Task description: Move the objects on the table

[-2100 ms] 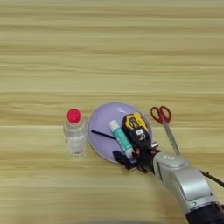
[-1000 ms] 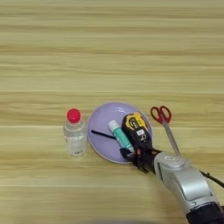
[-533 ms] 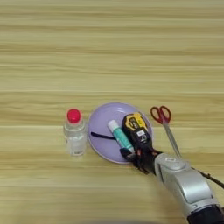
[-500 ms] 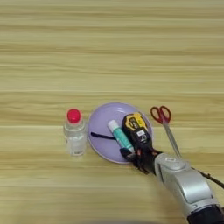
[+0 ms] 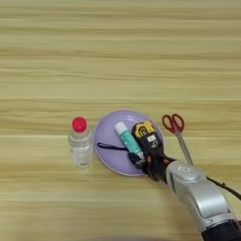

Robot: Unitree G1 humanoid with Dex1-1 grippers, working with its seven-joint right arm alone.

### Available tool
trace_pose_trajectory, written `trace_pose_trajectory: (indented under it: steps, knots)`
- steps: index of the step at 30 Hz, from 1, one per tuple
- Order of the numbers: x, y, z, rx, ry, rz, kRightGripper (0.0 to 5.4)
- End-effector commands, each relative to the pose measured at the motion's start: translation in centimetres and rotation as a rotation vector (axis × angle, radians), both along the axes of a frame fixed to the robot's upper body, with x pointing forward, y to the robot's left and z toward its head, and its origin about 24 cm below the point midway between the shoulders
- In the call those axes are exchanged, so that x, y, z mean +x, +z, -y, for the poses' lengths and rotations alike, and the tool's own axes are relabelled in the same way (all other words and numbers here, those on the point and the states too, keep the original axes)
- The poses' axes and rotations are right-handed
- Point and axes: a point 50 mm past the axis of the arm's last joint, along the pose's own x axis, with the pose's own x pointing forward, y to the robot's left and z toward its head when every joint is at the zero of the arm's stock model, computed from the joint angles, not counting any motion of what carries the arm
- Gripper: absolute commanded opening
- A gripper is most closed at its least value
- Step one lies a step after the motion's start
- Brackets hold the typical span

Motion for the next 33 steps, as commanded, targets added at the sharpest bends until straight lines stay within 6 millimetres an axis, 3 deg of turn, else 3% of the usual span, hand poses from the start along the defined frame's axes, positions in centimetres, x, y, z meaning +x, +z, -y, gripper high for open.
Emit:
trace_pose_trajectory:
  steps: [1,9,19,25,33]
  knots:
    - [1.5,3.0,-0.2,0.026,0.007,0.156,1.66]
    - [1.7,5.1,0.0,0.061,-0.016,0.222,1.66]
    - [3.5,7.6,3.3,0.02,-0.137,0.302,1.66]
    - [4.5,7.4,5.8,-0.1,-0.24,0.314,1.66]
    - [4.9,7.5,7.5,-0.179,-0.31,0.33,1.66]
